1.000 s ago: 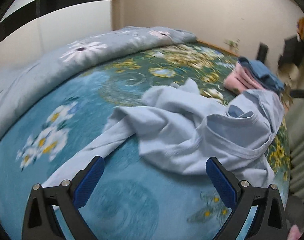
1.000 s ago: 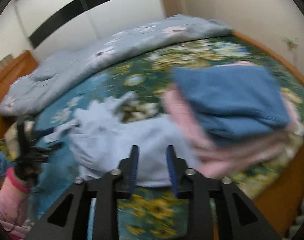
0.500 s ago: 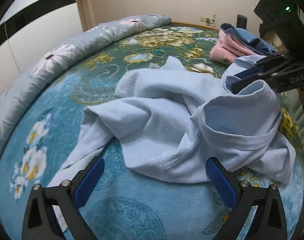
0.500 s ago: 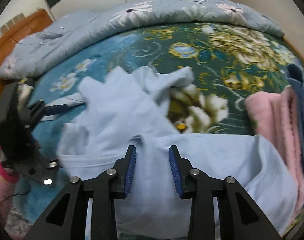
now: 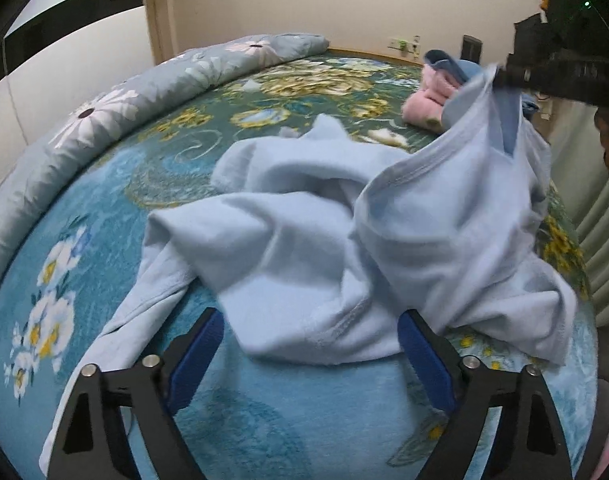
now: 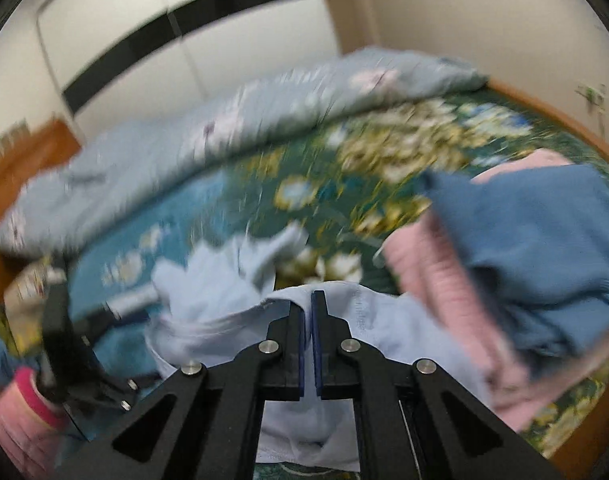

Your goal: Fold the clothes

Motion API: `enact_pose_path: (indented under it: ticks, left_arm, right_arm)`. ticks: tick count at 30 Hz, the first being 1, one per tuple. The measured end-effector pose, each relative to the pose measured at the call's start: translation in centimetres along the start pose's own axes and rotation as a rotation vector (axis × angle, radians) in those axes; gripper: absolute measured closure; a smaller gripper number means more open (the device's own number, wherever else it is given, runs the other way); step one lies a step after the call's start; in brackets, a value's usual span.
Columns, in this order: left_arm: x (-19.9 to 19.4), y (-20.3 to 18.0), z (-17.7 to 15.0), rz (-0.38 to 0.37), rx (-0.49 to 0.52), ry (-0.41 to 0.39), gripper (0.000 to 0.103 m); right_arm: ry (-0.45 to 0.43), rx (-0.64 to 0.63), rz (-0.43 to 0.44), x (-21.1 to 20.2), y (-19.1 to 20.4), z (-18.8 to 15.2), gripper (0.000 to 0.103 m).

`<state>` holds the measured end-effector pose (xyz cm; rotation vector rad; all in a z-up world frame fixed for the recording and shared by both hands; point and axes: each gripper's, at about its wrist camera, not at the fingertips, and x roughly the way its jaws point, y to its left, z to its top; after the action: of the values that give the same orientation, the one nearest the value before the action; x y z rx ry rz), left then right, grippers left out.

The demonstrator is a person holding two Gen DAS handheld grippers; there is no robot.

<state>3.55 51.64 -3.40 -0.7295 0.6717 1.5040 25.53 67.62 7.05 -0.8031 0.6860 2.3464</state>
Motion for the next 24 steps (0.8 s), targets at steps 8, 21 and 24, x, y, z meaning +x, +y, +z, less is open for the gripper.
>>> enact_pose_path:
  ticks: [8,21,24]
  left_arm:
    - [0.2,-3.0,0.6,0.004,0.085,0.026,0.038]
    - [-2.5,-1.7,2.9,0.053,-0.116,-0.093,0.096]
    - [-4.4,-1.6,3.9,0.094,-0.151,-0.161,0.096]
  right_arm:
    - [-0.160,0.062,0.000,-6.6,-1.1,0.4,0.100]
    - [-0.209,0.013,0.020,-10.7,1.3,1.2,0.100]
    - [-0.232,-0.011,0.017,-11.9,2.5,2.2,0.100]
